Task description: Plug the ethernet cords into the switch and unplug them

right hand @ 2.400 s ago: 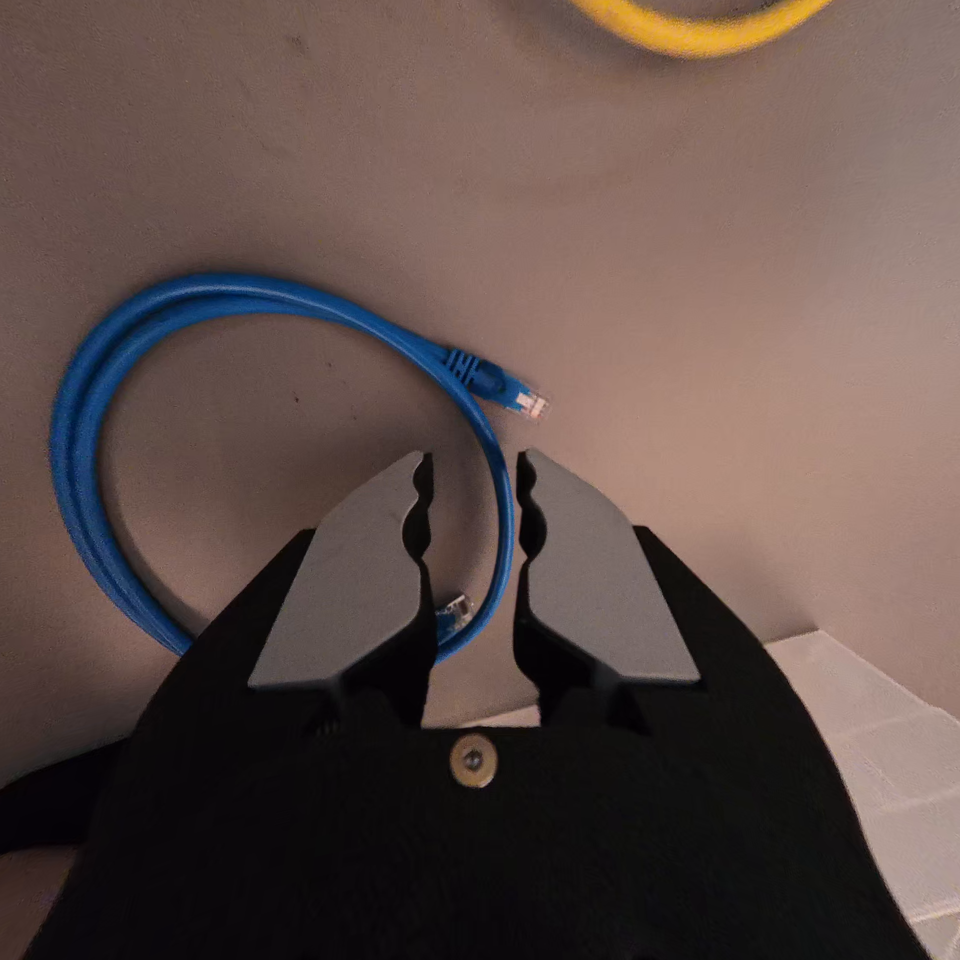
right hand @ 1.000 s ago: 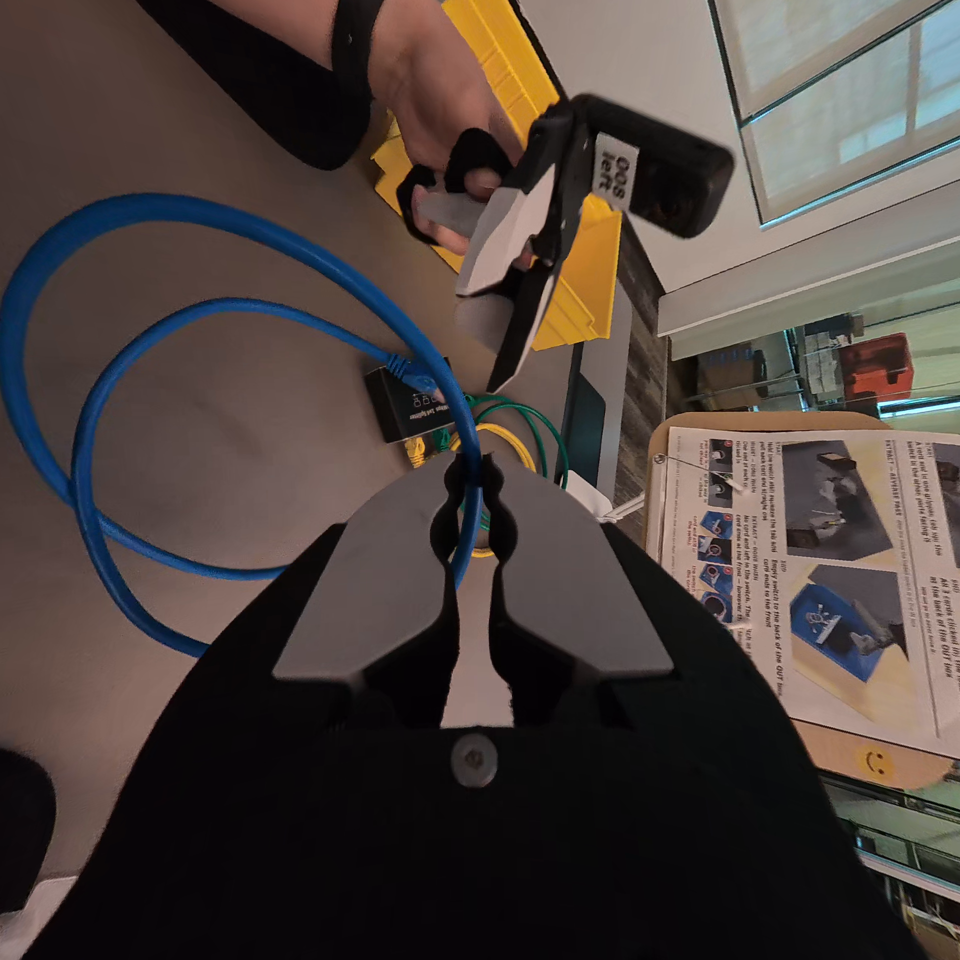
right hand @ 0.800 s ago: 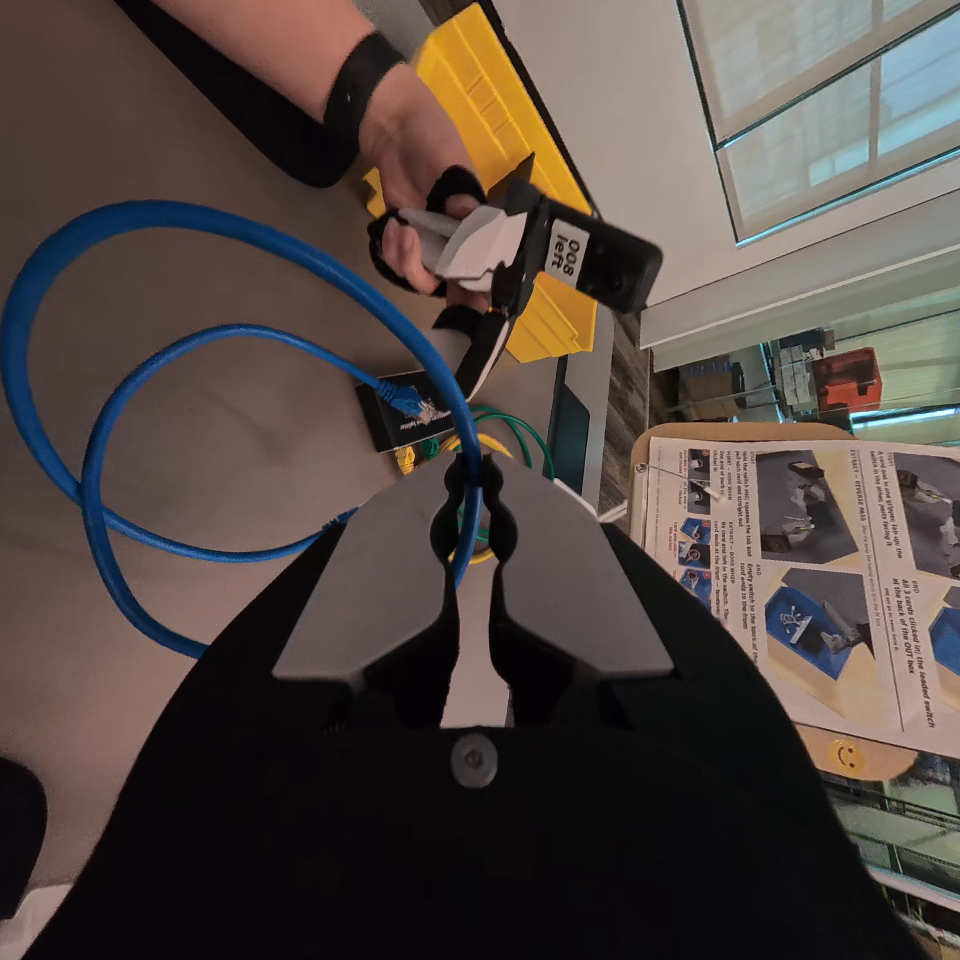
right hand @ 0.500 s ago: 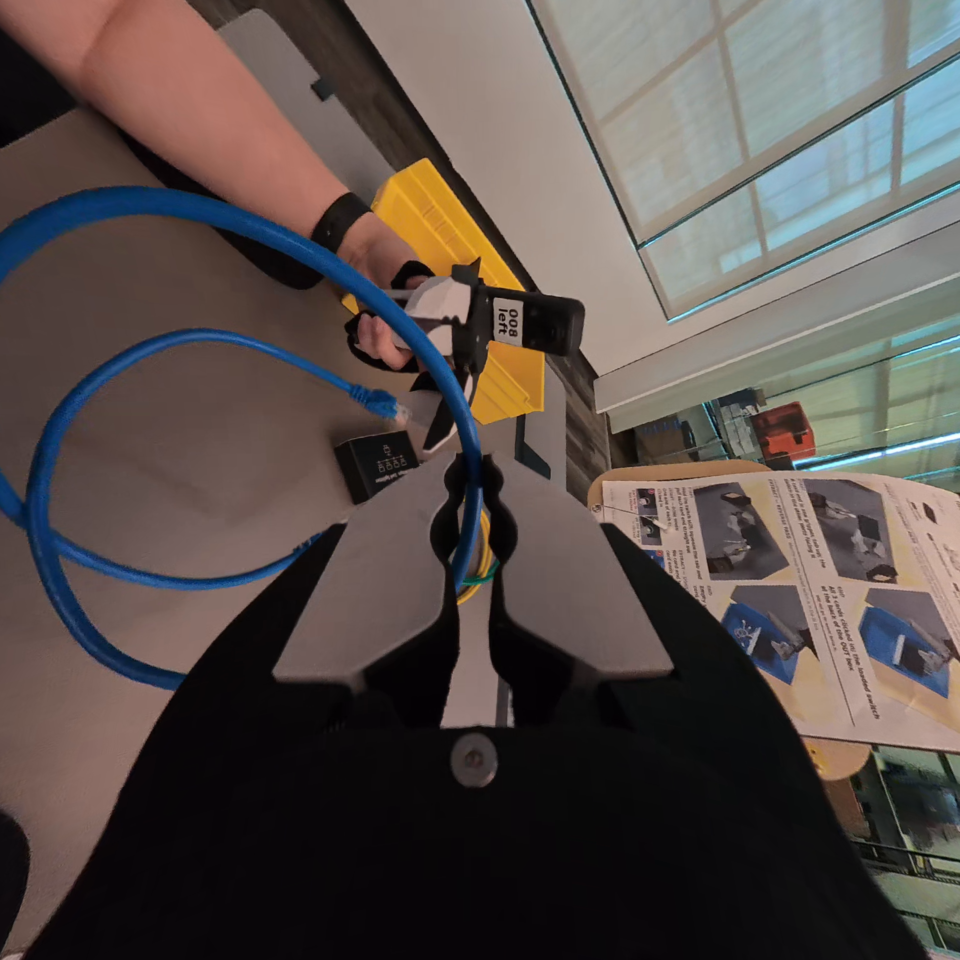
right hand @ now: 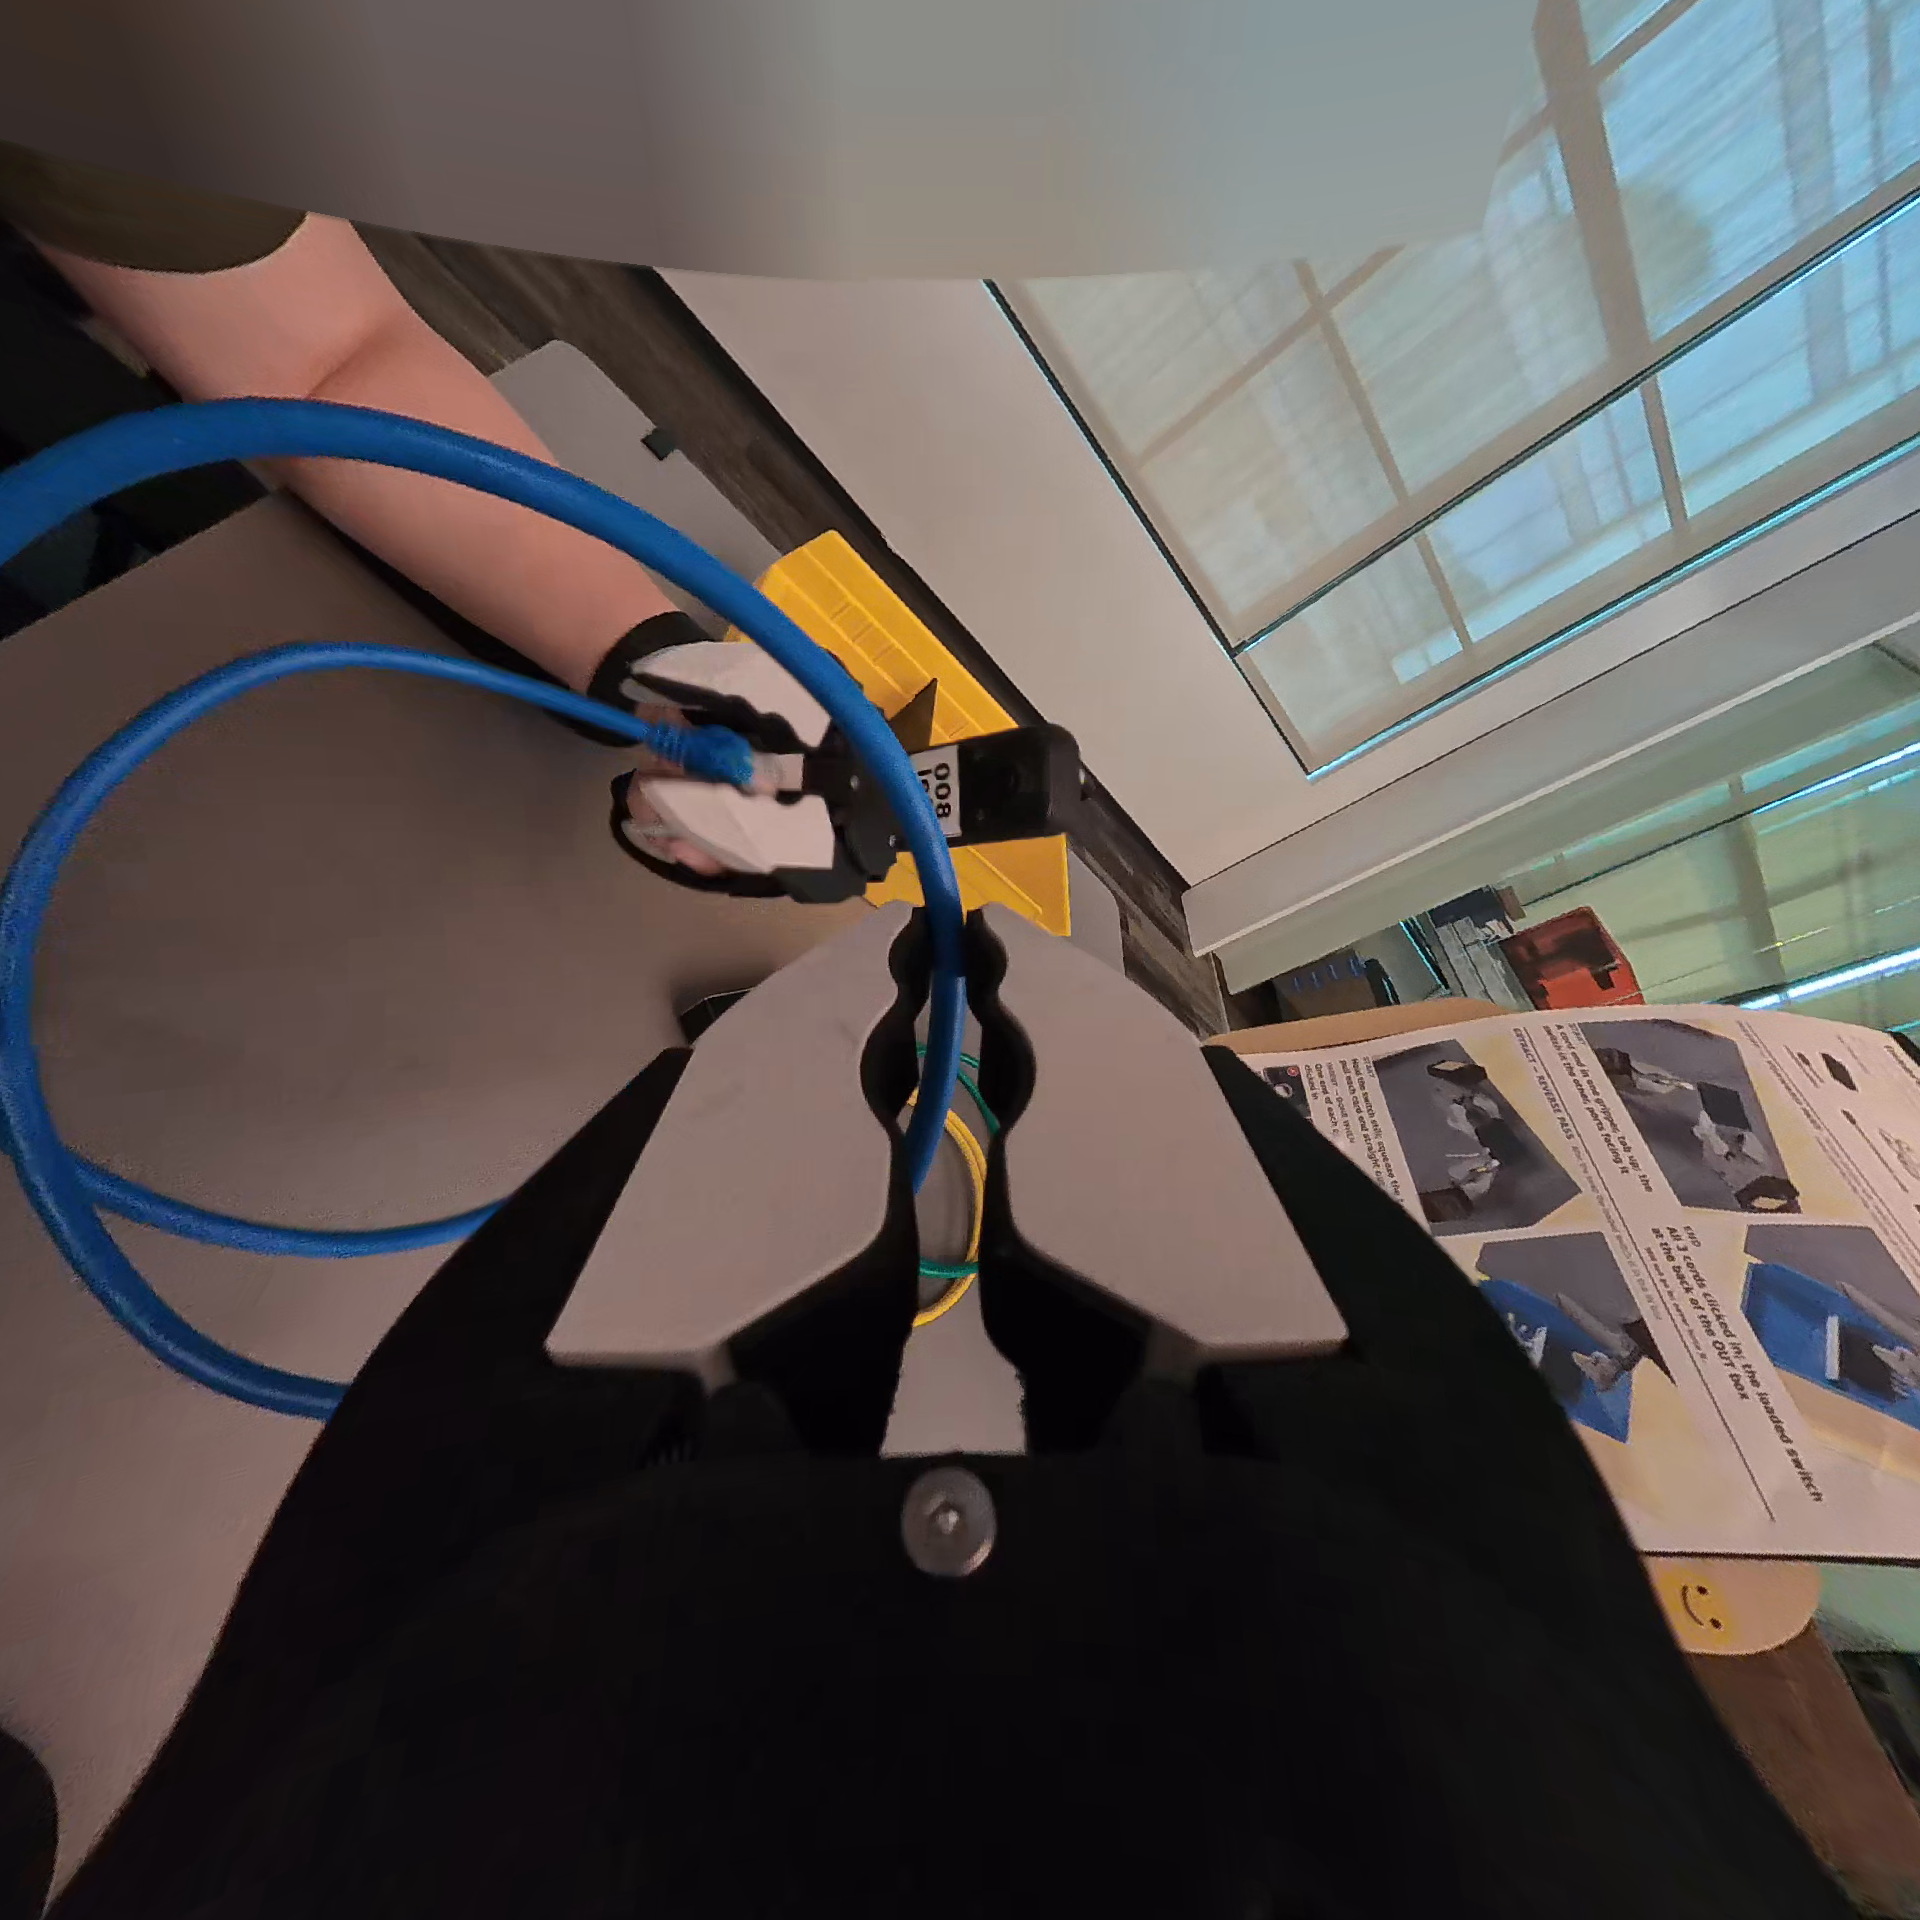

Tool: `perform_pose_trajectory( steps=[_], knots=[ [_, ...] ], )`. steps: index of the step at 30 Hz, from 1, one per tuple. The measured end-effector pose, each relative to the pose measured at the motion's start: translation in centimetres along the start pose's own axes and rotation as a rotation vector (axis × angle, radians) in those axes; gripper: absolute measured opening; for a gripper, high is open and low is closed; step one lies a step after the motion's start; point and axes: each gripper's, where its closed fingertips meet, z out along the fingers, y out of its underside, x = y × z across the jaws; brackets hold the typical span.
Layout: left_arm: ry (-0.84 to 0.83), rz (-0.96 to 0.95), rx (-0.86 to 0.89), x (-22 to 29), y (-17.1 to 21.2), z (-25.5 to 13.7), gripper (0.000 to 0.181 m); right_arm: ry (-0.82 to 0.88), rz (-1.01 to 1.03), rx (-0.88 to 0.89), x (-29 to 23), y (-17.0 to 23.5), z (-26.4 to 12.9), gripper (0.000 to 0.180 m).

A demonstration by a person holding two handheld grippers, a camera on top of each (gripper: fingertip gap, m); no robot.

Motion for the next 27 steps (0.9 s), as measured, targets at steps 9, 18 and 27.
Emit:
perform_pose_trajectory(
  steps=[9, 18, 27],
  knots=[
    [-0.19, 0.088, 0.023, -1.4, -1.5, -0.5, 0.013, -0.006, 0.168, -0.142, 0.7, 5.4, 1.2, 0.009],
    [-0.487, 0.022, 0.281, -6.5, -5.3, -4.2, 0.012, 0.216, 0.549, -0.609, 3.6, 15.1, -2.8, 0.031],
    [-0.665, 0.139, 0.542, -6.8, -14.6, -8.0, 0.012, -0.183, 0.904, 0.151, 0.4, -2.4, 6.3, 0.026]
  ],
)
